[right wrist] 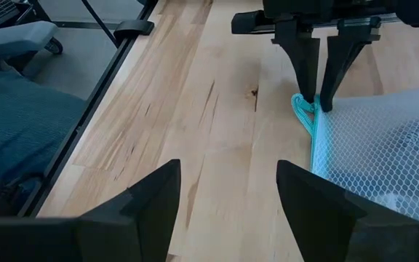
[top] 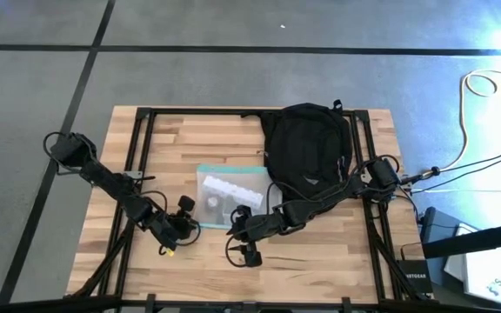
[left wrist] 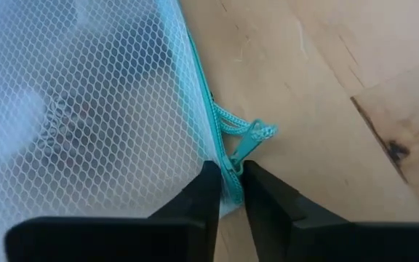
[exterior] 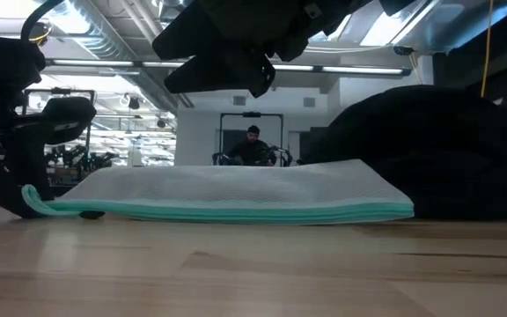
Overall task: Unpack backpack
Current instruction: Open the transparent zipper bag
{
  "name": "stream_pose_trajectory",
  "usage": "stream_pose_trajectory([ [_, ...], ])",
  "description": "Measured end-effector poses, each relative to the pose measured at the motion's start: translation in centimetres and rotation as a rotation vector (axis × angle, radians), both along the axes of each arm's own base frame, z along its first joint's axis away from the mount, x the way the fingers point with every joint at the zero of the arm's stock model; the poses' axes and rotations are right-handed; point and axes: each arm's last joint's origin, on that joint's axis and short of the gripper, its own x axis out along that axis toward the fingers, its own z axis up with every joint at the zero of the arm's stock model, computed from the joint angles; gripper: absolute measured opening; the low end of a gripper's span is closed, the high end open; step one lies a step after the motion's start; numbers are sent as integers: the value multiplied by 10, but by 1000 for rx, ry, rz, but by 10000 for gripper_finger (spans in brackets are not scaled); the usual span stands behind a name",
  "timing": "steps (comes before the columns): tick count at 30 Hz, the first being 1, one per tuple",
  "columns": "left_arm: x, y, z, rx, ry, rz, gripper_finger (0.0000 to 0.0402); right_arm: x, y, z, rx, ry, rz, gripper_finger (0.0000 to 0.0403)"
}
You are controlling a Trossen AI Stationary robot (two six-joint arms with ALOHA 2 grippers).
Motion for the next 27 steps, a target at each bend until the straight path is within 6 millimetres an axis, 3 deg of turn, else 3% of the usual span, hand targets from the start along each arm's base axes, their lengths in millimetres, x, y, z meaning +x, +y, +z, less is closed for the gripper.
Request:
stream_pose_trajectory([
  [6, 1, -1, 1, -38, -12, 58, 5, 0, 0, 0, 0, 0, 0, 209],
  [27, 30, -13, 33, -63, -117, 127, 0, 4, 2, 6, 28, -73, 1, 209],
])
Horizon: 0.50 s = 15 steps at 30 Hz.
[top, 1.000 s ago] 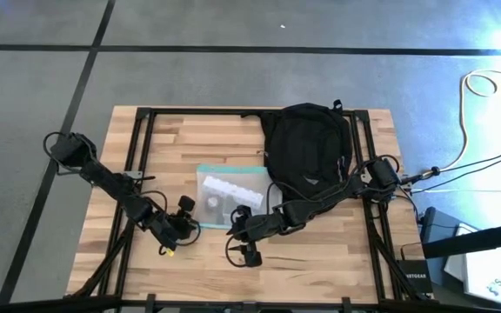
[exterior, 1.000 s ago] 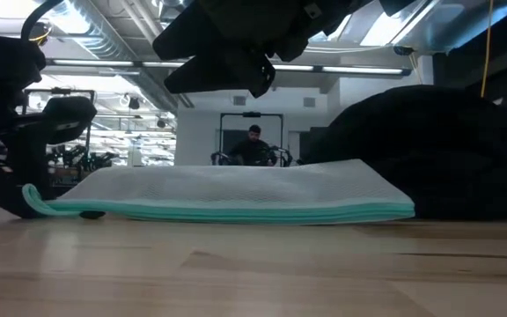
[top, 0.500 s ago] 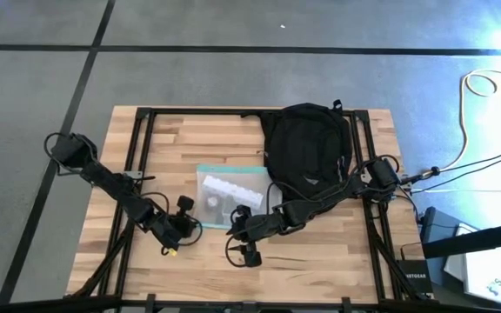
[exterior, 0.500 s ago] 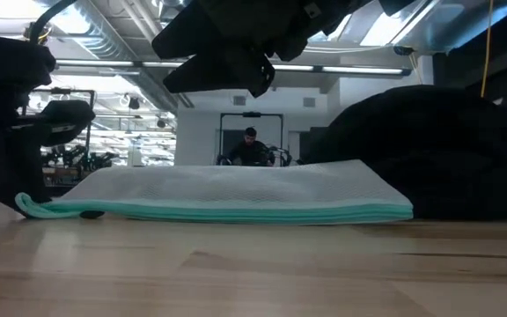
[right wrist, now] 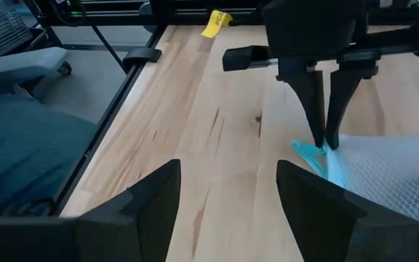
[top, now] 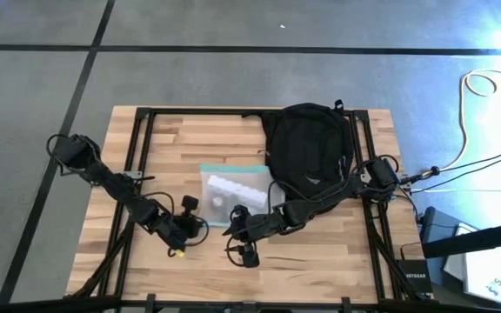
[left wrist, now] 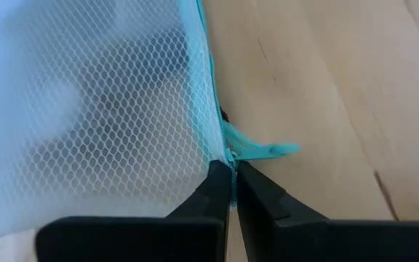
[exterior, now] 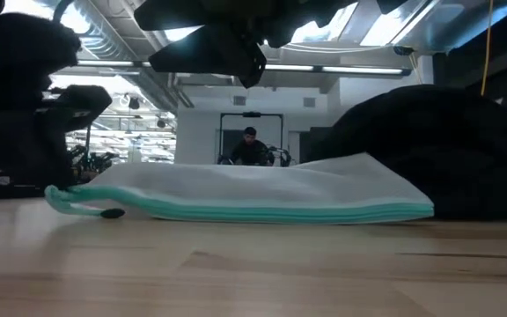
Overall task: Unpack backpack
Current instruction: Open the transparent zipper bag
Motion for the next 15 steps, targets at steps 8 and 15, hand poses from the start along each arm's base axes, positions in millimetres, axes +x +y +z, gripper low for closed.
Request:
stream_pose_trajectory([
  [8, 17, -4, 21, -18, -83, 33, 0, 0, 0, -1, 4, 3, -2, 209],
  [15, 28, -9, 38, -14, -155, 58, 0, 3, 3, -21, 150, 100, -44, 209],
])
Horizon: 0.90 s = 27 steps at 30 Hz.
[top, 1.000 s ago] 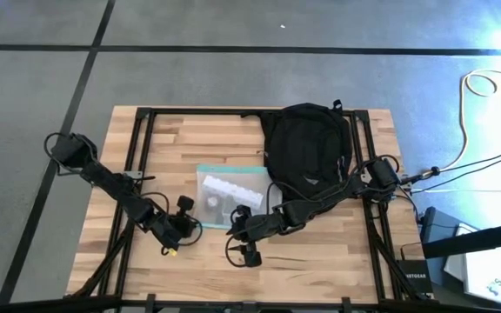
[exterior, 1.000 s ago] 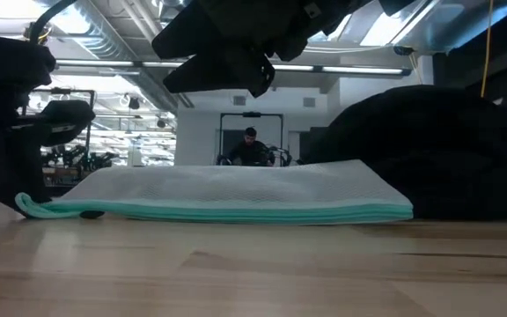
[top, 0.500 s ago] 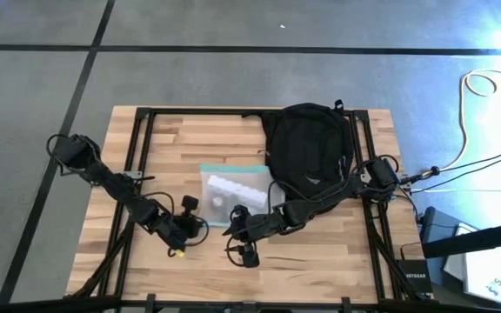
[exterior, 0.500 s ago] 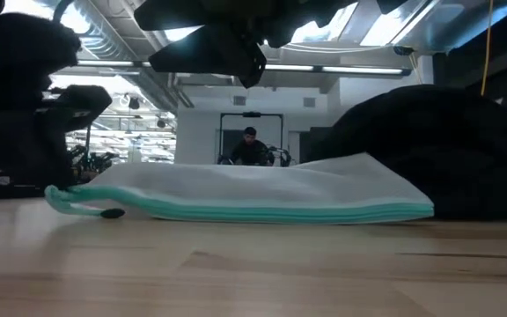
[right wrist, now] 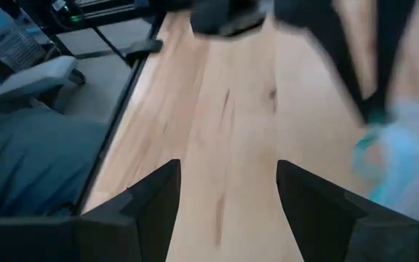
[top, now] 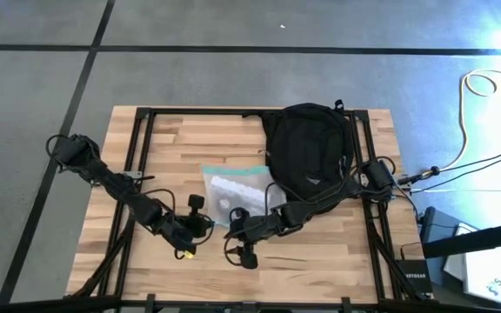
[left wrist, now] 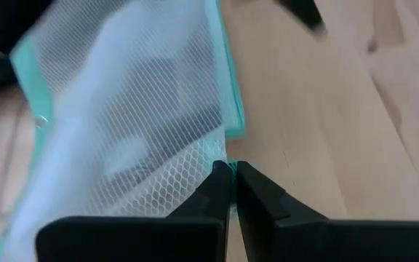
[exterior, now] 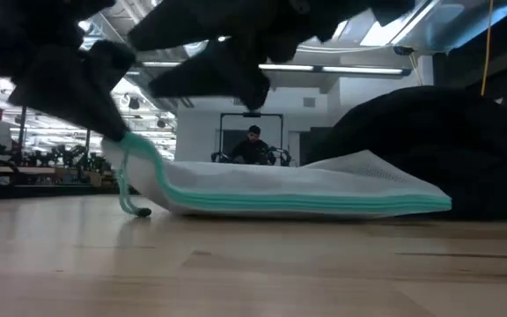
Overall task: Unpack backpack
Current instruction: Open the transparent zipper bag
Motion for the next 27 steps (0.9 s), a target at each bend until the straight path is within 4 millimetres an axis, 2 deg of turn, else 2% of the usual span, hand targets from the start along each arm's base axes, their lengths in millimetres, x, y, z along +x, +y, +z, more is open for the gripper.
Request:
stream_pose_trajectory([
  [4, 4, -1, 7, 4, -17, -5, 0, 3, 1, -24, 1, 52, -47, 209],
  [8, 5, -2, 8, -4, -24, -6, 0, 11, 1, -39, 2, 2, -119, 209],
  [16, 6, -2, 9, -24, -31, 6, 0, 14, -4, -48, -110, -33, -297, 209],
  [27, 9, -2, 12, -49, -70, 16, 0, 15, -9, -48, -130, -46, -366, 209],
])
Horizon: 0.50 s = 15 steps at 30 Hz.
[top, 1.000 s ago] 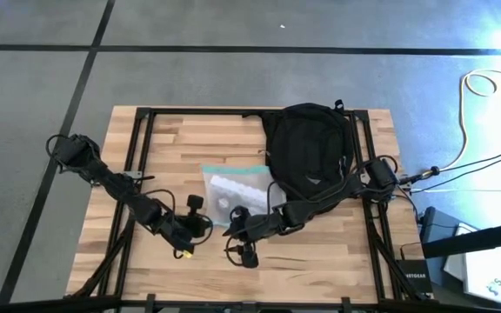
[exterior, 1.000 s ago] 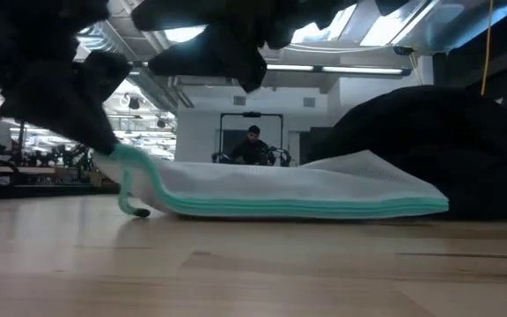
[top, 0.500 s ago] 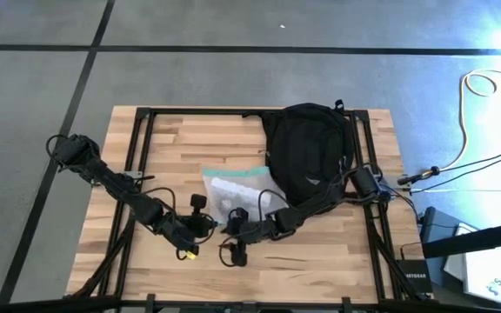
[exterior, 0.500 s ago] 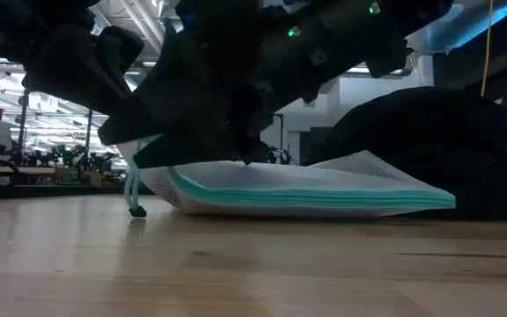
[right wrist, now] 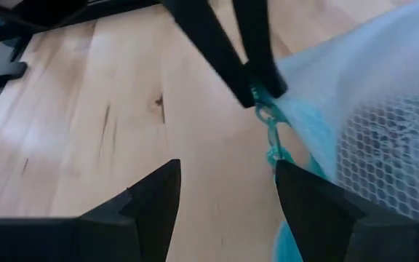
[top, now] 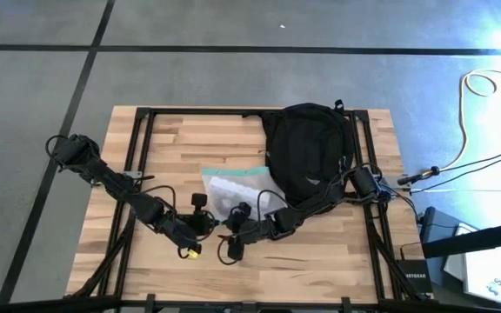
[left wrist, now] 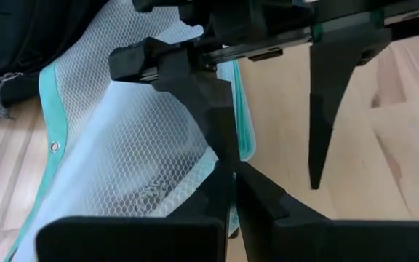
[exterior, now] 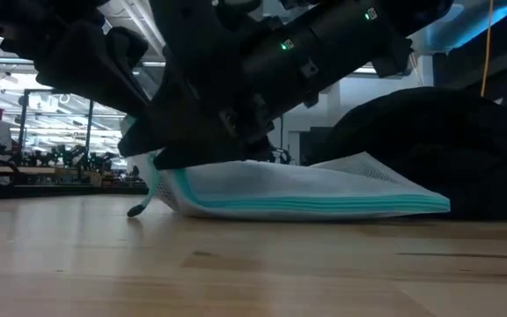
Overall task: Unpack backpack
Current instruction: Open the transparent zipper bag
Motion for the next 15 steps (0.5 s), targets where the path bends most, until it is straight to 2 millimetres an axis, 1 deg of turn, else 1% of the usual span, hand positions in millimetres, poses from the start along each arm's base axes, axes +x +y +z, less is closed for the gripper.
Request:
stream_pose_trajectory([
  [4, 0, 0, 0, 12, 5, -8, 0, -1, -1, -1, -1, 4, -26, 209],
  [10, 0, 0, 0, 12, 7, -10, 0, -4, -2, -5, -27, 60, -25, 209],
  [15, 0, 0, 0, 17, 9, -14, 0, -3, -2, -3, -31, 37, -44, 209],
])
